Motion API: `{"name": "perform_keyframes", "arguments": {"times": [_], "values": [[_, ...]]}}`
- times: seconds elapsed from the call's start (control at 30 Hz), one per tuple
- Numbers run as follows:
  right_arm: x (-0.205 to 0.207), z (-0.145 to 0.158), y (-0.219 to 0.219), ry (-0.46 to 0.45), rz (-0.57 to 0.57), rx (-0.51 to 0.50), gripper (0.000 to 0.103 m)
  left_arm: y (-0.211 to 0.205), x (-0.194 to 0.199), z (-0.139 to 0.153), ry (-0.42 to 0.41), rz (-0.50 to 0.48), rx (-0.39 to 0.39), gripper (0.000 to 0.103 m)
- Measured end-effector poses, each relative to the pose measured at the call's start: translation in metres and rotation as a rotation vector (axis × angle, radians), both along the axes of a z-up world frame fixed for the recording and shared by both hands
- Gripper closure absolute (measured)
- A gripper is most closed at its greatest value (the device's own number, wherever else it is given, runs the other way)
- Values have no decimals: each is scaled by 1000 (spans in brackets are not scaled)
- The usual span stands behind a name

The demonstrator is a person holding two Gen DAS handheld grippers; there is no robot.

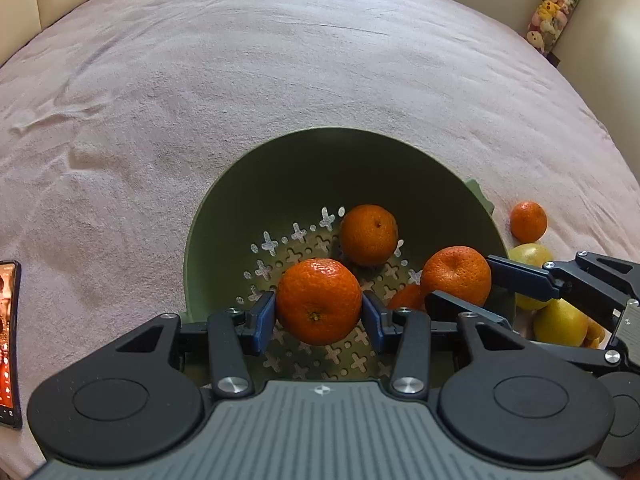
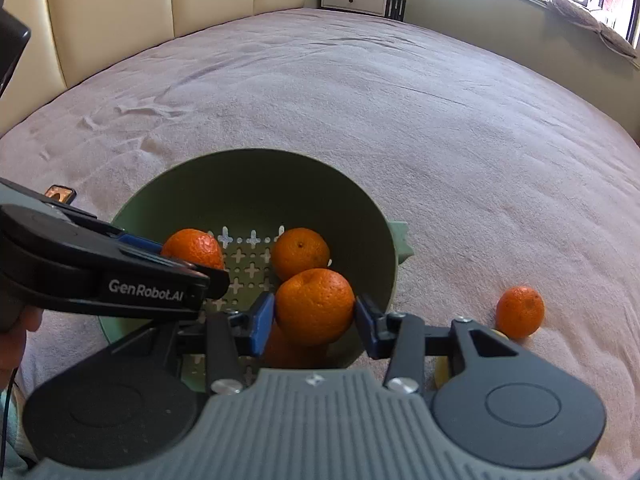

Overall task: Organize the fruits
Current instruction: 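Carry both held mandarins over the green colander, then open the left gripper to drop its mandarin into the colander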

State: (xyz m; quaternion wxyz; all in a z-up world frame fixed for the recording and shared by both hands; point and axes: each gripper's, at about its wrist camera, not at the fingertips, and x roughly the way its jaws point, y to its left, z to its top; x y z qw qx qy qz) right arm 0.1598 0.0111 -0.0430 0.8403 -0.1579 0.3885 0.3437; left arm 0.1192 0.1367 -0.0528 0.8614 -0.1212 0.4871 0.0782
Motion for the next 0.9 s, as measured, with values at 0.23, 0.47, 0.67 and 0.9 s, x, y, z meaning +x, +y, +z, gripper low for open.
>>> {"name": "perform_keyframes", "arguments": {"times": [0.23,0.47,0.67,0.9], "values": [[-2,0,2,-12,13,-6,61,0,-1,1,13,7,0,51],[-2,3,1,13,20,5,61,3,-4,7,1,22,-20,49],[-3,7,2,47,31,28,61,8,-9,22,-33,46,-48,45],[-1,8,6,166,48,109,61,17,-17,37,-55,120,-78,44]]}}
